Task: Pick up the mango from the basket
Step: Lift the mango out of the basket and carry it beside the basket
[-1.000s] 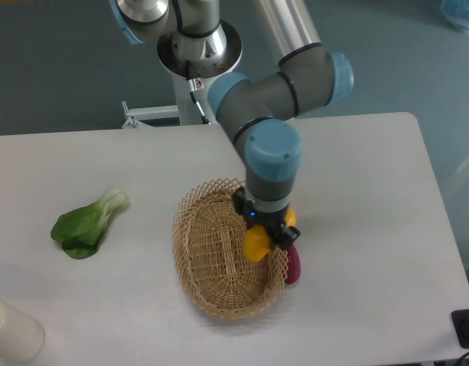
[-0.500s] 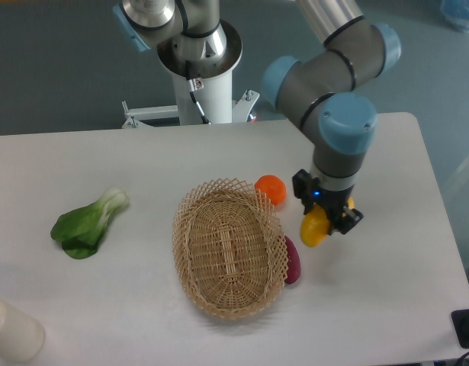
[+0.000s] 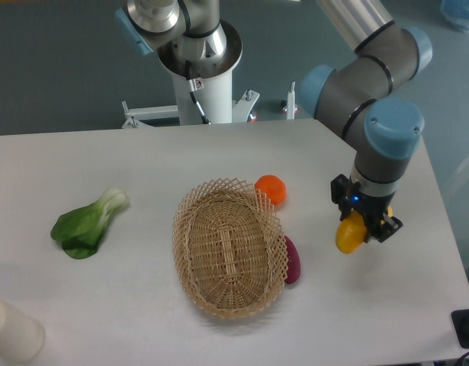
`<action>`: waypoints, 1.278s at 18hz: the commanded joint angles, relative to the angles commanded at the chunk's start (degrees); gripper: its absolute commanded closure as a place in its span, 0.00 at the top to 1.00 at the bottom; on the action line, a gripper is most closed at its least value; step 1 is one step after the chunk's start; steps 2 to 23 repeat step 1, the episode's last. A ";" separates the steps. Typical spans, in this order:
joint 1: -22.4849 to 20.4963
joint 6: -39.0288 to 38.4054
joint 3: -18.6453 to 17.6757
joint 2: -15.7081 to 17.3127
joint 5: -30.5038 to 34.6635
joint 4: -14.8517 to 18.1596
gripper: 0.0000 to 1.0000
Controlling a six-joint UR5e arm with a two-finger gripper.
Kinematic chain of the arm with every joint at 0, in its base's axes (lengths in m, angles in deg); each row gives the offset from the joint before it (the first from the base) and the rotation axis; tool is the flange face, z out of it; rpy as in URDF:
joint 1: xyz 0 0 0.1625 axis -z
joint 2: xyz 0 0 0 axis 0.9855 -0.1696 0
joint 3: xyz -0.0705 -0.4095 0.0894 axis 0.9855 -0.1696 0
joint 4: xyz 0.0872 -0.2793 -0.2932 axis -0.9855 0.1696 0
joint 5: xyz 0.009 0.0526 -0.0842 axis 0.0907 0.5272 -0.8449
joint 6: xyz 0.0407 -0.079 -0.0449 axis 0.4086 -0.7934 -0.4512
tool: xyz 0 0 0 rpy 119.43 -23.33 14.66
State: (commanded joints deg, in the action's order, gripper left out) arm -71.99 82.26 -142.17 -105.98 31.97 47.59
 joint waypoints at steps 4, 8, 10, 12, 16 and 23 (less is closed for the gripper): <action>0.00 0.00 0.00 0.00 0.00 0.00 0.43; 0.00 0.00 0.00 0.00 0.00 0.00 0.43; 0.00 0.00 0.00 0.00 0.00 0.00 0.43; 0.00 0.00 0.00 0.00 0.00 0.00 0.43; 0.00 0.00 0.00 0.00 0.00 0.00 0.43; 0.00 0.00 0.00 0.00 0.00 0.00 0.43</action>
